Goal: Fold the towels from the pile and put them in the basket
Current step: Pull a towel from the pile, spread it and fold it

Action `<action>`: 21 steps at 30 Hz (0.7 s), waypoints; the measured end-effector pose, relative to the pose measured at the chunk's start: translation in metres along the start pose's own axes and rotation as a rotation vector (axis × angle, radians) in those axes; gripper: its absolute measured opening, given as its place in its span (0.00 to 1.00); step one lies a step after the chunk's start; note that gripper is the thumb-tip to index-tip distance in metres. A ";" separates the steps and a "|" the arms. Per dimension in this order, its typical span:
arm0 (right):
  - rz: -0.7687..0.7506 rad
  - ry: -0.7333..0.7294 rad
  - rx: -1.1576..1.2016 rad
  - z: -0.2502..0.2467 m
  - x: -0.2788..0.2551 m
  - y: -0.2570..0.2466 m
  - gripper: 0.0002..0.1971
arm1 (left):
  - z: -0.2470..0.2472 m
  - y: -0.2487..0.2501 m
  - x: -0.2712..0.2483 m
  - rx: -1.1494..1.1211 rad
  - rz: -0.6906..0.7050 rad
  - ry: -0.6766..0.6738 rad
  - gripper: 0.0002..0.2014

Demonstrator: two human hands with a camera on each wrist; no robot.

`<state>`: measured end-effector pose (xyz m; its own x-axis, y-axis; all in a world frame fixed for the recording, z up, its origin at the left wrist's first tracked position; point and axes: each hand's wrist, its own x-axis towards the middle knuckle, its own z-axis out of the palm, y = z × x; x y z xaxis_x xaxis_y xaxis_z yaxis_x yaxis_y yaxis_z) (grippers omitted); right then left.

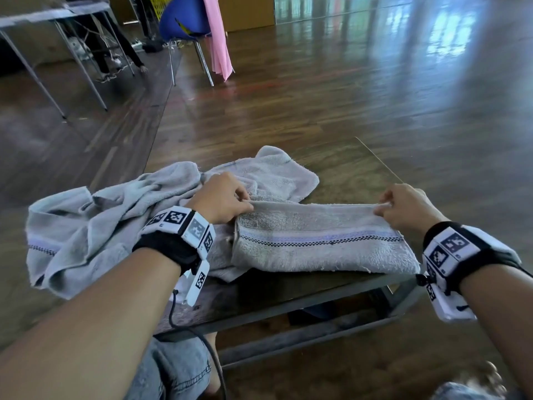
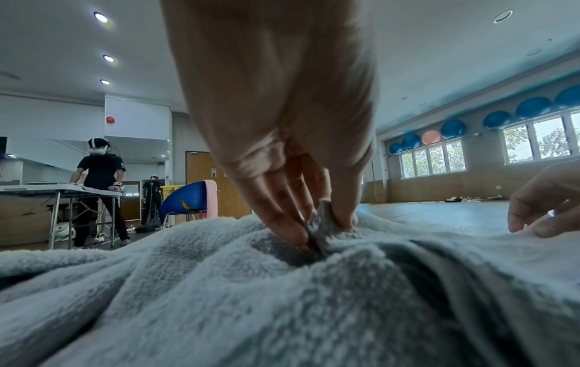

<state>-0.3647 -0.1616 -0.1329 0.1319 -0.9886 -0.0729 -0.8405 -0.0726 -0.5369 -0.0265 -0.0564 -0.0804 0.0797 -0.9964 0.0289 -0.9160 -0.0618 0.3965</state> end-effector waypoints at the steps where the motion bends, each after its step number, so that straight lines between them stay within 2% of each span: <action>1: -0.003 -0.007 -0.031 -0.002 0.001 0.002 0.08 | 0.000 0.001 0.001 0.008 -0.007 -0.009 0.06; 5: 0.038 -0.090 -0.068 -0.014 -0.003 0.008 0.10 | 0.000 0.003 0.000 0.055 -0.041 -0.042 0.07; 8: 0.057 -0.088 -0.067 -0.025 -0.010 0.010 0.09 | 0.000 0.005 -0.002 0.053 -0.039 -0.045 0.07; 12: 0.025 0.011 -0.038 -0.046 -0.022 0.010 0.09 | -0.006 0.016 -0.003 -0.005 0.050 0.107 0.08; 14: -0.030 0.102 0.002 -0.059 -0.030 0.009 0.08 | -0.009 0.024 -0.002 -0.027 0.091 0.206 0.05; 16: -0.103 0.258 0.046 -0.072 -0.036 0.006 0.07 | -0.012 0.036 -0.001 -0.069 0.124 0.308 0.02; 18: -0.171 0.436 0.102 -0.085 -0.041 0.004 0.06 | -0.013 0.048 0.002 -0.123 0.178 0.412 0.07; 21: -0.240 0.625 0.246 -0.102 -0.050 0.005 0.02 | -0.017 0.065 0.003 -0.170 0.317 0.581 0.13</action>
<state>-0.4296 -0.1263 -0.0462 -0.0898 -0.8451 0.5270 -0.6731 -0.3386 -0.6575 -0.0790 -0.0627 -0.0386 0.0600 -0.7690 0.6364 -0.8591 0.2849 0.4252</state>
